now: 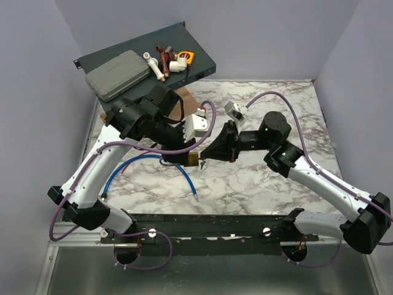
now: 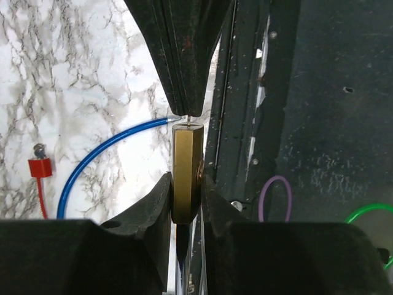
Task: Unlock with the key
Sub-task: Unlock the lock.
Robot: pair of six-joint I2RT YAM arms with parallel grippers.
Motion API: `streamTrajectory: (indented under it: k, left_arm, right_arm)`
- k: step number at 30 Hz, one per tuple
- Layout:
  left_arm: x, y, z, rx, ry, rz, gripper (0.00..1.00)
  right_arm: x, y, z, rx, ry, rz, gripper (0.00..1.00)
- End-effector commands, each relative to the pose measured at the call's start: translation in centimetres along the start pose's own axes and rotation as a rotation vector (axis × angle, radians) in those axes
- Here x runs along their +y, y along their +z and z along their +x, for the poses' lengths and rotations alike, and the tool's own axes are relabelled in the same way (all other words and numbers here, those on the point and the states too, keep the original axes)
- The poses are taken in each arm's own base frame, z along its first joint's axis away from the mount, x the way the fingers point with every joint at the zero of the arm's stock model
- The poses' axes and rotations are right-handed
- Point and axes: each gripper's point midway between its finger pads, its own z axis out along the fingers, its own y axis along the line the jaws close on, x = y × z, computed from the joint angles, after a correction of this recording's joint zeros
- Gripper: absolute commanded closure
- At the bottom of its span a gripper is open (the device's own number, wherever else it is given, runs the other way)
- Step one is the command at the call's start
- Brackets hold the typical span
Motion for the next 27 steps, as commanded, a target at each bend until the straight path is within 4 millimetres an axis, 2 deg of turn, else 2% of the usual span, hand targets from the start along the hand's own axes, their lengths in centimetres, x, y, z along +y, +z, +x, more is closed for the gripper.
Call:
streamTrajectory:
  k: [1, 5, 10, 14, 18, 22, 25, 27]
  left_arm:
    - [-0.7, -2.0, -4.8, -0.241, 0.038, 0.06, 1.0]
    - [-0.3, -2.6, -5.0, -0.261, 0.025, 0.05, 1.0]
    - [-0.1, -2.1, -4.1, -0.235, 0.007, 0.051, 1.0]
    - [-0.2, -1.9, -3.5, -0.218, 0.004, 0.051, 1.0]
    - [-0.3, -1.8, -3.1, -0.207, 0.004, 0.053, 1.0]
    - [-0.5, -2.0, -2.9, -0.206, 0.014, 0.047, 1.0]
    - [-0.7, -2.2, -2.9, -0.208, 0.021, 0.044, 1.0]
    - [-0.7, -2.2, -2.9, -0.21, 0.024, 0.044, 1.0]
  right_arm:
    - [0.2, 0.6, 0.3, -0.004, -0.02, -0.001, 0.99]
    - [0.2, 0.3, -0.7, -0.017, -0.057, 0.037, 0.99]
    - [0.1, -0.3, -2.9, -0.037, -0.129, 0.112, 0.75]
    - [-0.4, -0.7, -3.9, -0.048, -0.143, 0.173, 0.68]
    - [0.1, -0.9, -4.6, -0.064, -0.158, 0.172, 0.61]
    - [0.5, -1.3, -4.6, -0.051, -0.176, 0.174, 0.6]
    - [0.0, -1.8, -4.2, -0.035, -0.177, 0.2, 0.66]
    - [0.0, -2.0, -3.2, -0.004, -0.145, 0.193, 0.7]
